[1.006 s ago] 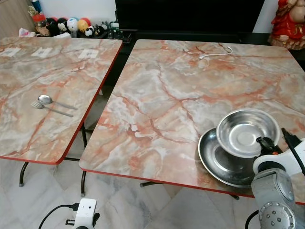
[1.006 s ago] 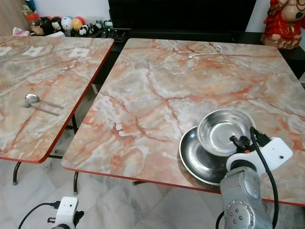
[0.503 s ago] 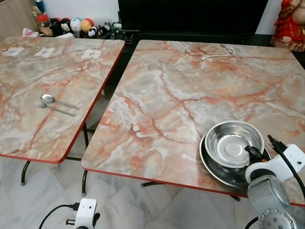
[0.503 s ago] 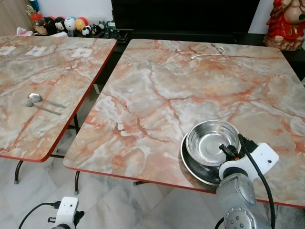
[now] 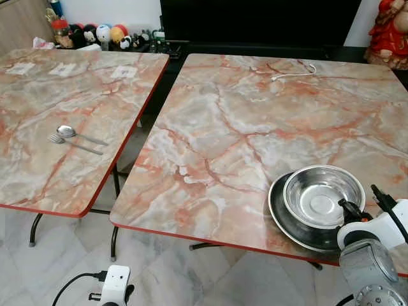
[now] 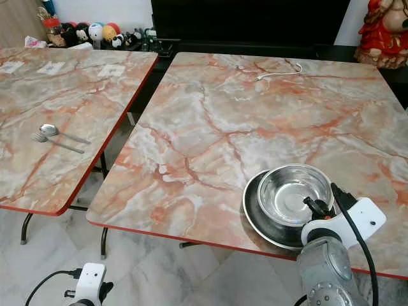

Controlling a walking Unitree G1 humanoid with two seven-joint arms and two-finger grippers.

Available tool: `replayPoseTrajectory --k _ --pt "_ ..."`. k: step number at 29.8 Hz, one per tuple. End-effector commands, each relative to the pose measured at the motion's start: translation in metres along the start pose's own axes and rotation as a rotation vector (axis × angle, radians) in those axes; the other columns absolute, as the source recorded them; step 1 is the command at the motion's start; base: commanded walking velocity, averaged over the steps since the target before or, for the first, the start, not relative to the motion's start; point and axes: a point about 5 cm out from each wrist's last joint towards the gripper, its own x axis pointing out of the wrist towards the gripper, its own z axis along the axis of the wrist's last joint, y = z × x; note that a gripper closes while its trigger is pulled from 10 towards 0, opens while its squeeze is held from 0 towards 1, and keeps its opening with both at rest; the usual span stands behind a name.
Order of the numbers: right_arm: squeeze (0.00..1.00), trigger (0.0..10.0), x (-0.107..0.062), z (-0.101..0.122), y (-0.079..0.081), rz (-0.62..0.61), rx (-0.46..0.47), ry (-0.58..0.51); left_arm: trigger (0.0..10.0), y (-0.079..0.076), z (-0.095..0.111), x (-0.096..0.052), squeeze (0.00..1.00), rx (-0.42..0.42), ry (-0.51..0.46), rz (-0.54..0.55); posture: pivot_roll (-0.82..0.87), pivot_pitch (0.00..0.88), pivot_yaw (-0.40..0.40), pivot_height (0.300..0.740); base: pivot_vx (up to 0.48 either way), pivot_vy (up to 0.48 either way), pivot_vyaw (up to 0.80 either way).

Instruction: Setting the table

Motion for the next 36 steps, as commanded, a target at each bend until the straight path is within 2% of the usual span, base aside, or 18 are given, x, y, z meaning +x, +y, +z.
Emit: replayPoseTrajectory --k 1,3,4,5,6,7,8,12,13,18,23,25,27,29,36 --pt "0.47 10.0 -0.005 -0.013 0.004 0.024 0.011 0.071 10.0 0.001 -0.005 -0.001 0.0 0.009 0.019 -0.004 -0.07 0.08 0.018 0.74 0.0 0.0 0.0" --pt "0.45 10.0 -0.007 -0.016 0.008 0.06 -0.011 0.093 10.0 0.0 -0.004 -0.001 0.0 0.009 0.018 -0.005 -0.07 0.082 0.018 0.74 0.0 0.0 0.0" --pt "0.38 10.0 -0.008 -0.016 0.009 0.073 -0.04 0.099 10.0 0.0 -0.004 -0.001 0.0 0.009 0.018 -0.005 -0.07 0.082 0.018 0.74 0.0 0.0 0.0" --pt "0.38 10.0 -0.008 -0.016 0.009 0.073 -0.04 0.099 10.0 0.0 -0.004 -0.001 0.0 0.009 0.018 -0.005 -0.07 0.082 0.018 0.74 0.0 0.0 0.0" --pt "0.07 10.0 -0.01 -0.015 0.008 0.063 -0.06 0.092 10.0 0.0 -0.004 -0.001 0.0 0.009 0.018 -0.005 -0.07 0.083 0.018 0.74 0.0 0.0 0.0" --pt "0.07 10.0 -0.01 -0.014 0.007 0.056 -0.065 0.088 10.0 0.0 -0.004 -0.001 0.0 0.009 0.018 -0.005 -0.07 0.083 0.018 0.74 0.0 0.0 0.0" --pt "0.0 10.0 -0.011 -0.013 0.006 0.047 -0.065 0.085 10.0 0.0 -0.003 -0.001 0.0 0.009 0.017 -0.005 -0.07 0.085 0.016 0.74 0.0 0.0 0.0" --pt "0.0 10.0 -0.011 -0.011 -0.008 -0.037 -0.042 0.07 10.0 0.0 -0.004 -0.001 0.0 0.01 0.019 -0.006 -0.07 0.086 0.017 0.74 0.0 0.0 0.0" --pt "0.05 10.0 -0.011 -0.009 -0.011 -0.056 -0.035 0.06 10.0 0.0 -0.004 -0.001 0.0 0.011 0.019 -0.007 -0.07 0.086 0.017 0.74 0.0 0.0 0.0" --pt "0.01 10.0 -0.011 -0.004 -0.017 -0.101 -0.022 0.033 10.0 -0.002 -0.004 -0.001 0.0 0.011 0.017 -0.01 -0.08 0.084 0.018 0.74 0.0 0.0 0.0" --pt "0.0 10.0 -0.01 -0.004 -0.017 -0.096 -0.02 0.032 10.0 -0.003 -0.004 -0.001 0.0 0.014 0.015 -0.013 -0.08 0.082 0.018 0.74 0.0 0.0 0.0" --pt "0.01 10.0 -0.01 -0.003 -0.016 -0.099 0.012 0.026 10.0 -0.003 -0.003 0.0 0.0 0.016 0.014 -0.013 -0.07 0.081 0.019 0.74 0.0 0.0 0.0" --pt "0.01 10.0 -0.009 0.003 -0.009 -0.055 0.099 -0.019 10.0 -0.003 -0.003 0.0 0.0 0.019 0.012 -0.013 -0.07 0.079 0.019 0.74 0.0 0.0 0.0" --pt "0.0 10.0 -0.009 0.008 -0.003 -0.02 0.144 -0.048 10.0 -0.003 -0.002 0.0 0.0 0.021 0.012 -0.012 -0.07 0.079 0.019 0.74 0.0 0.0 0.0" --pt "0.0 10.0 -0.009 0.006 -0.005 -0.03 0.17 -0.048 10.0 -0.002 -0.002 0.0 0.0 0.031 0.011 -0.018 -0.07 0.081 0.022 0.74 0.0 0.0 0.0"
